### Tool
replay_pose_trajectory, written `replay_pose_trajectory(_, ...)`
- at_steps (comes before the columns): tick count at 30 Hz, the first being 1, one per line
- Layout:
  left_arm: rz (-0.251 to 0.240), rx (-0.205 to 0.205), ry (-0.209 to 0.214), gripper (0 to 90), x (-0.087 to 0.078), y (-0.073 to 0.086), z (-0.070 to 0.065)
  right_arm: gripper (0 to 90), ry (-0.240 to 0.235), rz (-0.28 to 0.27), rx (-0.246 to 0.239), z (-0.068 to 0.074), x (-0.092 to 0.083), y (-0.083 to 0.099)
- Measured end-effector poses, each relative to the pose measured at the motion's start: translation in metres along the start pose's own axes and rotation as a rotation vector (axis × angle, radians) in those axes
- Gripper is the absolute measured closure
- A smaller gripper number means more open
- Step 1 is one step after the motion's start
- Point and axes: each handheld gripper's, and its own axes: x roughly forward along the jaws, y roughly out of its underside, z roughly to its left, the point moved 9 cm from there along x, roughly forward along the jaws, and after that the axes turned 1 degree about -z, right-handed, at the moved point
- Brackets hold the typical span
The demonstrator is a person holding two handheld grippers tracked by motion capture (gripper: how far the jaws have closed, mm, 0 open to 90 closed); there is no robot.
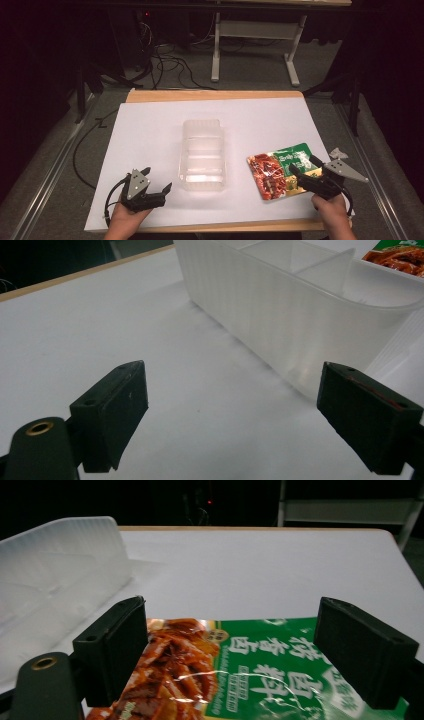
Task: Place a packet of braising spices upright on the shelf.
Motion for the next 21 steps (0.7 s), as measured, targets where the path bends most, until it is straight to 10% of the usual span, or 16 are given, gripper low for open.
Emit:
replay_pose_trajectory(8, -0.001, 0.001, 0.004, 12.8, 0.0, 0.0, 0.001, 14.4, 0.075, 0.032, 0.053, -0.035, -0.01, 0.011)
replay_pose_trajectory(21, -0.022, -0.036, 0.01, 11.1, 0.005, -0.006, 0.003, 14.6, 0.07, 0.174, 0.151, -0.065, -0.021, 0.044)
